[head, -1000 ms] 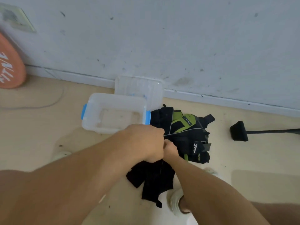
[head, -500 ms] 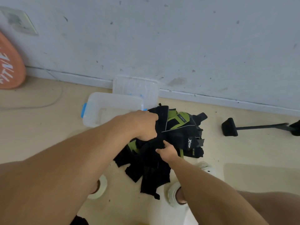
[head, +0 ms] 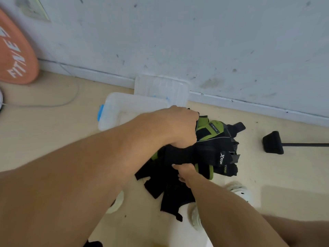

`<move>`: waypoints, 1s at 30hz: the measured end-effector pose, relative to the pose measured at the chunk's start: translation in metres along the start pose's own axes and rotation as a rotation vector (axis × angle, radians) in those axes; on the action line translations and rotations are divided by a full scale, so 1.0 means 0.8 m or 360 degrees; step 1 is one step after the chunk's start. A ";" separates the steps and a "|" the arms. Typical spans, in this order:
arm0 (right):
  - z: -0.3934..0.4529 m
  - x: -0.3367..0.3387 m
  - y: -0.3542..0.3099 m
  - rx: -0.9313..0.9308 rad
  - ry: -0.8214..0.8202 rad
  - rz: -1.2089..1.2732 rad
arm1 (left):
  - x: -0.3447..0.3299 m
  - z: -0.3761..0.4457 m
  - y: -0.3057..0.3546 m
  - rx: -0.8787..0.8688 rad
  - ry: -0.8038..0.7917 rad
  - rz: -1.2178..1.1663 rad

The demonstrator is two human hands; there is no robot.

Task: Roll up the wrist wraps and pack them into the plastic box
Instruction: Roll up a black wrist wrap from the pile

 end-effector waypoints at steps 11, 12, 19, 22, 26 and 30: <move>-0.144 0.082 -0.183 0.0899 0.0344 -0.0555 | 0.023 -0.022 -0.013 0.0057 0.0063 0.0062; -0.168 0.098 -0.205 0.0962 0.0339 -0.0603 | 0.026 -0.025 -0.013 0.0051 0.0087 0.0045; -0.324 0.164 -0.270 0.1176 0.0126 -0.1035 | 0.042 -0.050 -0.020 -0.0065 0.0307 -0.0221; -0.356 0.168 -0.266 0.1278 -0.0040 -0.0710 | 0.041 -0.059 -0.013 -0.0251 0.0366 -0.0441; -0.364 0.159 -0.254 0.1258 -0.0264 -0.0136 | 0.049 -0.061 -0.017 -0.0342 0.0622 -0.0795; -0.365 0.160 -0.263 0.1275 -0.0300 0.0048 | 0.064 -0.062 -0.028 -0.0176 0.0860 -0.1072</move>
Point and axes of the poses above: each hand's wrist, its own z-axis towards the middle knuckle, its own x-axis out of the back of the hand, y = z × x, the point moved 6 cm from there along z, towards the middle knuckle, and after that the axes turned 1 degree about -z, right-handed, at the moved point
